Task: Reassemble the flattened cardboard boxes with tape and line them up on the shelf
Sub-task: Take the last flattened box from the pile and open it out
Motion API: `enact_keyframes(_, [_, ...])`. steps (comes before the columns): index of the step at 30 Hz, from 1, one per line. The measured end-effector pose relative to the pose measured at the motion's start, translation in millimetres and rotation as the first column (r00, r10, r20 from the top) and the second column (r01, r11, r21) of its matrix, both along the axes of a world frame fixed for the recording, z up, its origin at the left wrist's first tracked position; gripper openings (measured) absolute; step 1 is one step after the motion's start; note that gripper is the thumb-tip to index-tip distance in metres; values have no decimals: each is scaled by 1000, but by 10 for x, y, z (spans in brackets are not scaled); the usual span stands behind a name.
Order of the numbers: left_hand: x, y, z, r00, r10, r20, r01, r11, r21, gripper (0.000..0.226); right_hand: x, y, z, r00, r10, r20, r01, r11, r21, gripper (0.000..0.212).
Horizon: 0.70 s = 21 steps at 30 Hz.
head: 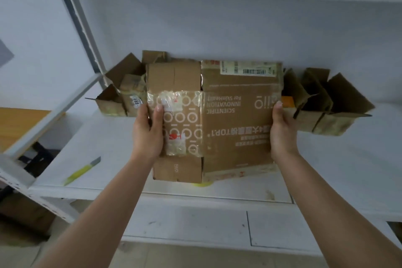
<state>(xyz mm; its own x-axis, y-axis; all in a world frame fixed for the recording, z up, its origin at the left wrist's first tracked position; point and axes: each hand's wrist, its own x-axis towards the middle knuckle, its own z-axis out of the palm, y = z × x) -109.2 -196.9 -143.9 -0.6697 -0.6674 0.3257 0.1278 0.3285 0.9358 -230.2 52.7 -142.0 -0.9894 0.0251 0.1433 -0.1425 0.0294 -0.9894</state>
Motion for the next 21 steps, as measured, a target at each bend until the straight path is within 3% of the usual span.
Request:
enact_keyframes(5, [51, -776, 36, 998, -37, 47, 35, 999, 32, 21, 113, -669, 16, 1000, 7, -21, -7, 1000, -18, 47])
enact_keyframes(11, [76, -1632, 47, 977, -206, 52, 203, 977, 64, 27, 460, -1413, -85, 994, -96, -53, 92, 993, -71, 29])
enact_keyframes(15, [199, -2079, 53, 946, -320, 49, 312, 943, 119, 28, 820, -1818, -174, 987, -152, -53, 147, 985, -91, 31])
enact_keyframes(18, [216, -2211, 114, 916, -393, 76, 369, 902, 224, 17, 1037, -1987, -250, 983, -179, -40, 173, 978, -119, 33])
enact_keyframes(21, [215, -2226, 160, 876, -473, 90, 417, 838, 352, 20, 1208, -2086, -308, 986, -166, -9, 163, 975, -148, 35])
